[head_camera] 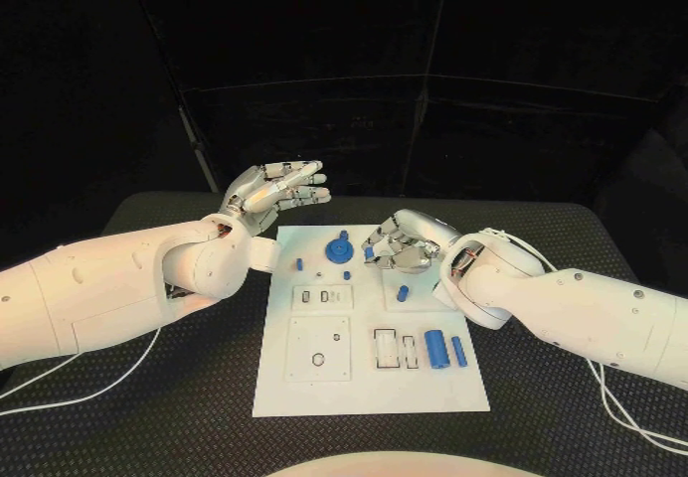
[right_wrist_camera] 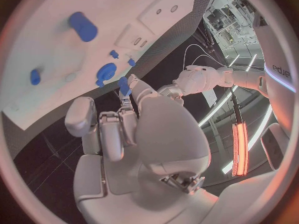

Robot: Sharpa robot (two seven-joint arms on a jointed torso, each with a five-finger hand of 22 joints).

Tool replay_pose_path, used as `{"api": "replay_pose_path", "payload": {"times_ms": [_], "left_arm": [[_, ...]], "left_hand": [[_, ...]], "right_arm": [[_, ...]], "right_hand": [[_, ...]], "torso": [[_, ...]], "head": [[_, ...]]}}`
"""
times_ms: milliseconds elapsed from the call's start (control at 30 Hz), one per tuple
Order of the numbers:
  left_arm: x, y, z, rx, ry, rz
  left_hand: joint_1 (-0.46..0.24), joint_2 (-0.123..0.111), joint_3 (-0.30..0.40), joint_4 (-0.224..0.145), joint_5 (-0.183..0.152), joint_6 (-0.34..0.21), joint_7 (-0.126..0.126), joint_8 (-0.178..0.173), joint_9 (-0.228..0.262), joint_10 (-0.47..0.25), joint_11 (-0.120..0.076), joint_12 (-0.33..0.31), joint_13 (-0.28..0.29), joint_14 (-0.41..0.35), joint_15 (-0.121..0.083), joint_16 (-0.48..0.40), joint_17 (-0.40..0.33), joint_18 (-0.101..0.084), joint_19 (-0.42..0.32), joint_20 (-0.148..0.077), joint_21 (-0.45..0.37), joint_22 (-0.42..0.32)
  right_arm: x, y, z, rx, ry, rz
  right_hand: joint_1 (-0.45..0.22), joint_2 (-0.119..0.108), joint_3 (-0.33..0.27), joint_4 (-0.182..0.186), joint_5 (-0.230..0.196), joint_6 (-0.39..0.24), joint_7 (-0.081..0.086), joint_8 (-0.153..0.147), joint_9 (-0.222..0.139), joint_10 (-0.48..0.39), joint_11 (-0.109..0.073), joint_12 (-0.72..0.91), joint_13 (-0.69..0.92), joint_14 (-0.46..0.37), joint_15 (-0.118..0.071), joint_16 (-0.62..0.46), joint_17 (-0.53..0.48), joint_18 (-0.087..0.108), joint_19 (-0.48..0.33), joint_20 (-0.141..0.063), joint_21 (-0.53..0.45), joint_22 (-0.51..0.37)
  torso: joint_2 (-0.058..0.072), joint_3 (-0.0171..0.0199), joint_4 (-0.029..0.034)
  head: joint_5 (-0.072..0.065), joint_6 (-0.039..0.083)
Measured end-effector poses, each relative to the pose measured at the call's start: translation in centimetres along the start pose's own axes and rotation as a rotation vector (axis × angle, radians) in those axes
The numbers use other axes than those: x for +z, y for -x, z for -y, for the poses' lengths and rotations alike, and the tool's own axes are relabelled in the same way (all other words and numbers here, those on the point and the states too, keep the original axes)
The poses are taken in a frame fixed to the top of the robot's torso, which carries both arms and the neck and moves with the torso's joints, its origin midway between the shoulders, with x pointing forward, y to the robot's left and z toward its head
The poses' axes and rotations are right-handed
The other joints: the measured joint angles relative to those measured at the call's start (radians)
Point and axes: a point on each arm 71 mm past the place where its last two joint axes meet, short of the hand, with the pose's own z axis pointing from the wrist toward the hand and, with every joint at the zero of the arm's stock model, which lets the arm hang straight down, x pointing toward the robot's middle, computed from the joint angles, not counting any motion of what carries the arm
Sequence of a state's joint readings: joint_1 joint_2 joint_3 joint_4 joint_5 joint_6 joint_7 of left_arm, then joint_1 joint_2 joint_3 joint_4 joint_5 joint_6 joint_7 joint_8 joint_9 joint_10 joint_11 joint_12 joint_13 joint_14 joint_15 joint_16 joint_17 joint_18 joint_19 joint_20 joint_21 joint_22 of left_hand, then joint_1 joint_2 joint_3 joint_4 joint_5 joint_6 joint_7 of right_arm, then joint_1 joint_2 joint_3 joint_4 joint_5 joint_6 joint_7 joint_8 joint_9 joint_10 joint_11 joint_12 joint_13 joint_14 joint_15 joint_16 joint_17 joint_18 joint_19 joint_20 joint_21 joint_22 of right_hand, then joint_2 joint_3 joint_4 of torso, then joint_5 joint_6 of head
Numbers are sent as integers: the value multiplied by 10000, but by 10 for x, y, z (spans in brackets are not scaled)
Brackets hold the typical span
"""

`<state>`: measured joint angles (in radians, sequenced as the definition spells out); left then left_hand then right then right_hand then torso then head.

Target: Assemble the parts on the task board

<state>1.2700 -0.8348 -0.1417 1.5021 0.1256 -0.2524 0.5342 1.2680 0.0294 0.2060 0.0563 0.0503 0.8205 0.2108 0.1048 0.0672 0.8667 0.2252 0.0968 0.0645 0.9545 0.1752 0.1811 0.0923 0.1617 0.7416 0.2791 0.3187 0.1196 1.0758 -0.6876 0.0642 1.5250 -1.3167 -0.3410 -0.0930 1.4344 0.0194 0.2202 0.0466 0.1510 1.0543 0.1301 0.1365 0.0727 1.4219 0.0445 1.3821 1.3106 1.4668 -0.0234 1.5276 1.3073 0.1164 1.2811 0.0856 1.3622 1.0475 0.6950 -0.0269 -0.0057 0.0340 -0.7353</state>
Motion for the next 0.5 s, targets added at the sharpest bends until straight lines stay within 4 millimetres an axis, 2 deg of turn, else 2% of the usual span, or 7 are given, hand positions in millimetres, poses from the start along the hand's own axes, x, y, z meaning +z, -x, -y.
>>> {"api": "replay_pose_path", "payload": {"times_ms": [167, 233, 400, 500], "left_arm": [[0, 0, 0, -1, 9, 1], [0, 1, 0, 6, 7, 11], [2, 3, -1, 45, -6, 68], [2, 3, -1, 52, -8, 79]], "left_hand": [[0, 0, 0, 0, 0, 0, 0, 0, 0, 0, 0, 0, 0, 0, 0, 0, 0, 0, 0, 0, 0, 0], [0, 0, 0, 0, 0, 0, 0, 0, 0, 0, 0, 0, 0, 0, 0, 0, 0, 0, 0, 0, 0, 1], [0, 0, 28, -28, 0, 0, 0, 0, 0, 0, 0, 0, 0, 0, 0, 0, 1, 0, 0, 0, 0, -9], [0, 0, 28, -28, 0, 0, 0, 0, 0, 0, 0, 0, 0, 0, 0, 0, 1, 0, 0, 0, 0, -8]], "right_arm": [[-2, 3, 7, -249, -297, 71], [2, -2, 4, -271, -319, 55], [20, -51, -37, -177, 291, -515], [23, -60, -41, -401, 316, -566]], "right_hand": [[0, 0, 0, 0, -4, -5, -5, 0, 0, 0, 0, 0, 1, 0, 0, 0, 0, -1, 0, 0, 0, -6], [0, -1, 0, 0, -5, -13, -13, 0, 0, 0, 0, 0, 1, 0, 0, 0, 0, -1, 0, 0, 0, -10], [0, -3, -1, 0, -22, -18, -18, 0, 0, 0, 0, 1, -3, 0, 1, 0, 0, 1, 0, 0, 0, -10], [-1, -4, -1, 0, -26, -22, -22, 0, 0, -37, -37, -47, -3, 0, 1, 0, 8, 0, 0, 1, 0, -25]], "torso": [[-5, -3, 6], [-6, -2, 6], [-3, 6, 7], [0, 11, 6]], "head": [[25, -12], [160, -68], [279, -128], [317, -162]]}}
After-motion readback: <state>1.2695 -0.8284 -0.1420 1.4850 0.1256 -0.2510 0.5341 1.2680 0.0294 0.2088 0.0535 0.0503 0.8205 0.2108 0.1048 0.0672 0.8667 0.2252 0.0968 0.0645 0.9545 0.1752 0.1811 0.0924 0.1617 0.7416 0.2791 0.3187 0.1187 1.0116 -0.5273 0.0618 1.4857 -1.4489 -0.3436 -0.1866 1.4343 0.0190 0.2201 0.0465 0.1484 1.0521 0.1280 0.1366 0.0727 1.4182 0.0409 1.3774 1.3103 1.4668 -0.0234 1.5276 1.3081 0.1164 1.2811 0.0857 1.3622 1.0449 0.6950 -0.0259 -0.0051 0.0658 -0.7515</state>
